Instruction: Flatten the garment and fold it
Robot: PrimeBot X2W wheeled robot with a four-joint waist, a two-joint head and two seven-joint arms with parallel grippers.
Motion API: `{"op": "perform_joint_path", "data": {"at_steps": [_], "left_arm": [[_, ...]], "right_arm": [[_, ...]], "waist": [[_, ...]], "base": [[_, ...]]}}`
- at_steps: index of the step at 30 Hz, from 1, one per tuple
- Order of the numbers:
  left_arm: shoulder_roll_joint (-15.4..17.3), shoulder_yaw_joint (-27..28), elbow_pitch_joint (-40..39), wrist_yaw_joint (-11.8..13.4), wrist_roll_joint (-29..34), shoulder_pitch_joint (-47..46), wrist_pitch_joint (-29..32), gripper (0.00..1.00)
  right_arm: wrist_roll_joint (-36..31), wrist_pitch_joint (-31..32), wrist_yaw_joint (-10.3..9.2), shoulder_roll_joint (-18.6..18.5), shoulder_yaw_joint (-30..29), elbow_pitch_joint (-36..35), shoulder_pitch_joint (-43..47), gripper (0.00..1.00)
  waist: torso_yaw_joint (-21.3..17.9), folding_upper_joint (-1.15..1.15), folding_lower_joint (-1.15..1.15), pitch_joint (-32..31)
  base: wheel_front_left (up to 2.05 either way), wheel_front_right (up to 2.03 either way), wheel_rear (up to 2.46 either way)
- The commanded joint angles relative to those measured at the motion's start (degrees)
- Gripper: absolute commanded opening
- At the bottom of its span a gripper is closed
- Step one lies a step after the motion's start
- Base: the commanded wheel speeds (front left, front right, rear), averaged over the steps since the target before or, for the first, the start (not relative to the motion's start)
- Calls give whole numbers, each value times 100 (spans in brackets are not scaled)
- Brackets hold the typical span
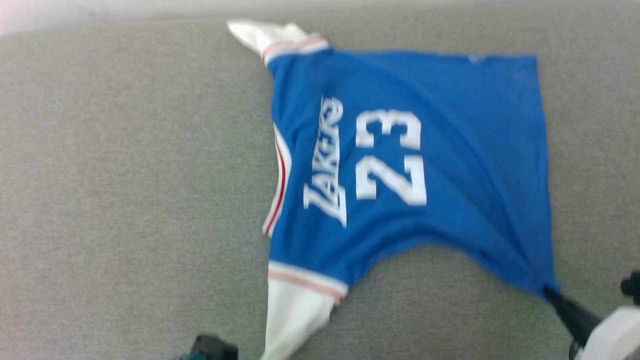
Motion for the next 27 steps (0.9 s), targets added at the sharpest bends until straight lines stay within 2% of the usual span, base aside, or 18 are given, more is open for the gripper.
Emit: {"op": "perform_joint_path", "data": {"at_steps": [1,8,12,16,19,21,27], "left_arm": [[41,-51,-4,39,-191,207,79,0],[188,-103,-171,91,-888,766,359,0],[305,41,-309,162,-940,870,156,0],[368,373,-537,189,-871,804,-312,0],[545,655,-696,172,-591,516,-616,0],[710,782,-794,130,-333,175,-596,0],[1244,1200,-917,-108,528,-1395,76,0]], "right_arm": [[17,116,-10,-8,-10,-41,202,0],[270,956,-10,1,-87,-213,1054,0],[303,1167,-10,66,-317,-447,1345,0],[242,1140,-10,157,-488,-722,1302,0],[90,1032,-10,75,-515,-945,973,0],[9,964,-10,-25,-490,-1122,619,0],[-133,1011,-10,-518,-141,-1472,-1153,0]], "waist": [[21,0,1,-178],[127,0,1,-425],[171,0,1,-549],[155,0,1,-685],[121,0,1,-752],[105,0,1,-766],[9,0,1,-567]], "base": [[0,0,0],[0,0,0],[0,0,0],[0,0,0],[0,0,0],[0,0,0],[0,0,0]]}}
